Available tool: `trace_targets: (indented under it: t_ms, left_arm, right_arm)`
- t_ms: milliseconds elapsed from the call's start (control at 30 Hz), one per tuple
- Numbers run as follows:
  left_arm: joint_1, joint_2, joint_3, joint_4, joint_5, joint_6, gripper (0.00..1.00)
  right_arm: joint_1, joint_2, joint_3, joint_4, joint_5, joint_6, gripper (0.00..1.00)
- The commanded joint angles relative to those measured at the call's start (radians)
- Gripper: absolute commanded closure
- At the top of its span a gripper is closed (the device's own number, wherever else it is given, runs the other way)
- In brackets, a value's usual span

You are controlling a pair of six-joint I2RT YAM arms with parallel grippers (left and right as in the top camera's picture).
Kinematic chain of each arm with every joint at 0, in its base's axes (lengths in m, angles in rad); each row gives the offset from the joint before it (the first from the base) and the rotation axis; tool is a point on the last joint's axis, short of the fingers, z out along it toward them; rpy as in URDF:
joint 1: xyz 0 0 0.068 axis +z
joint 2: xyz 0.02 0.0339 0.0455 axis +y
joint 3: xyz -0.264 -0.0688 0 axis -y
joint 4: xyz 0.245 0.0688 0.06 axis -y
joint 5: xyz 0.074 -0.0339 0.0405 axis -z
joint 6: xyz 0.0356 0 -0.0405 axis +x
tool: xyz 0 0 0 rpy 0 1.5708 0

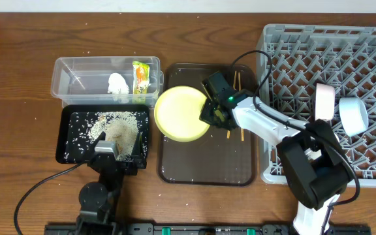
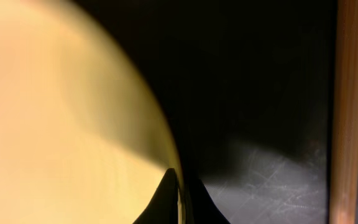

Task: Sort waste into correct bins and load items into the dishwasher rack
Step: 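Grasp the yellow plate with the right gripper, then stand the yellow plate upright in the dish rack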

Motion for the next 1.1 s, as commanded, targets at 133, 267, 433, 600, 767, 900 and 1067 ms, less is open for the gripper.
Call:
trace_targets:
  t_ms: [133,267,433,600,767,900,1067]
  left_arm:
    - [0.005,-0.002,-0.016,-0.040,-0.013,-0.013,0.00]
    - [0.005,-0.002,-0.016,-0.040,-0.013,-0.013,0.00]
    - [0.005,-0.002,-0.016,-0.040,-0.013,-0.013,0.00]
    - [0.005,-0.002,-0.016,-0.040,-0.013,-0.013,0.00]
    - [0.005,-0.002,-0.016,-0.040,-0.013,-0.013,0.00]
    - [0.005,-0.002,-0.016,-0.040,-0.013,-0.013,0.00]
    - [0.005,-0.002,-0.016,-0.040,-0.013,-0.013,0.00]
  right_arm:
    - [-0.038,-0.242,-0.004,-0.024,0.130,-0.209,0.99]
    - [-0.074,-0.440,-0.004,-0.084,0.427,-0.422,0.99]
    - [-0.119,-0.632,-0.004,-0.097,1.054,-0.614,0.99]
    - [-0.241,-0.689,-0.004,0.025,1.439,-0.772,0.99]
    - [-0.428,-0.657,-0.004,0.161,1.457,-0.882,0.99]
    - [-0.541,-0.591,-0.004,0.219,1.452,-0.895,0.99]
    - [-0.614,-0.460,-0.004,0.277,1.425,-0.950,0.99]
